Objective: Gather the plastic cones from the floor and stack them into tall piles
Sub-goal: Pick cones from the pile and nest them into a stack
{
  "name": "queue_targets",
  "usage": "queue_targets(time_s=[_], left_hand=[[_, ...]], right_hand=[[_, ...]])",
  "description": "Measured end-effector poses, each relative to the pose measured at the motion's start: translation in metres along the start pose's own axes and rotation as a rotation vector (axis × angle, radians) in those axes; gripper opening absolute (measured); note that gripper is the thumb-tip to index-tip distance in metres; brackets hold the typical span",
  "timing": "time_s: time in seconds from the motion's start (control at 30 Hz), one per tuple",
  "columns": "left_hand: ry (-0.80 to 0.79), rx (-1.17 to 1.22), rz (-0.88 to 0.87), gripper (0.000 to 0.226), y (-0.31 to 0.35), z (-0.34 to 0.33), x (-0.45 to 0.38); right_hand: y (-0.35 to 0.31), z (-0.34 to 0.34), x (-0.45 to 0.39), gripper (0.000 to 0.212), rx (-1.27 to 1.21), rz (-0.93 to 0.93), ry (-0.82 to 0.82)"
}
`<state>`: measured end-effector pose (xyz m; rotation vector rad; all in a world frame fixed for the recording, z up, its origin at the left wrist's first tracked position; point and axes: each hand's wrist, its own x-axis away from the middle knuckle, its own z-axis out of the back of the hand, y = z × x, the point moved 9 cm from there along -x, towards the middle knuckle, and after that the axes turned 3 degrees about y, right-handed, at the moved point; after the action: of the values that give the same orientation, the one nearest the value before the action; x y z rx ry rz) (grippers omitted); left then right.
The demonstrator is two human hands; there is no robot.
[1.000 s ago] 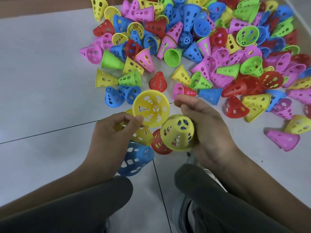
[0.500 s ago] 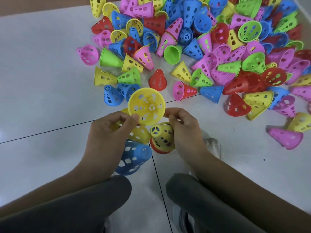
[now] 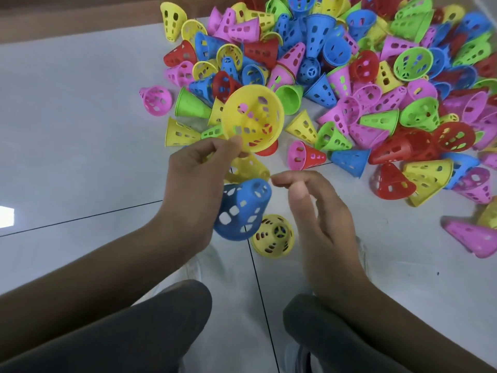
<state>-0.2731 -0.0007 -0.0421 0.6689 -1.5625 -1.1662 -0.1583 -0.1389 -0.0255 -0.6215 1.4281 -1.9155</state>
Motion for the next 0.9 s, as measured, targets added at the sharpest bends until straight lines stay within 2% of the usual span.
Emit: queue_targets(time_s=[0.1,0.23,0.43,0.53,0.67,0.8,0.9], left_hand=[[0.002,0.031,-0.008,0.026,0.001,-0.007,-0.002],[0.016,0.049,-0.020,0.029,0.000,-0.012,0.002],[0.014,-0.001,-0.038,0.030,-0.002,-0.013,0.007],[0.028,-0.026,-0.060,0.031,-0.002,-0.005,0.002],[0.063,-0.086,-0.064,0.028,-0.008,0.012,-0.005],[0.021,-0.079,-0.033,0.025,-0.017,0.014,-0.003],[-0.045,-0.061,-0.008,0.027,-0.021,0.006,0.003]], right_hand=[[-0.021,-0.004,0.004,0.050,0.145,0.171,-0.064],[-0.030,-0.005,0.006,0.058,0.211,0.273,-0.068],[-0.018,-0.002,0.008,0.039,0.213,0.204,-0.042],[-0.016,0.008,0.009,0.039,0.181,0.166,-0.003],[-0.012,0.015,0.012,0.036,0.273,0.208,0.007],[-0.001,0.011,0.017,0.034,0.368,0.250,-0.027],[0.007,0.011,0.018,0.042,0.385,0.172,-0.057]])
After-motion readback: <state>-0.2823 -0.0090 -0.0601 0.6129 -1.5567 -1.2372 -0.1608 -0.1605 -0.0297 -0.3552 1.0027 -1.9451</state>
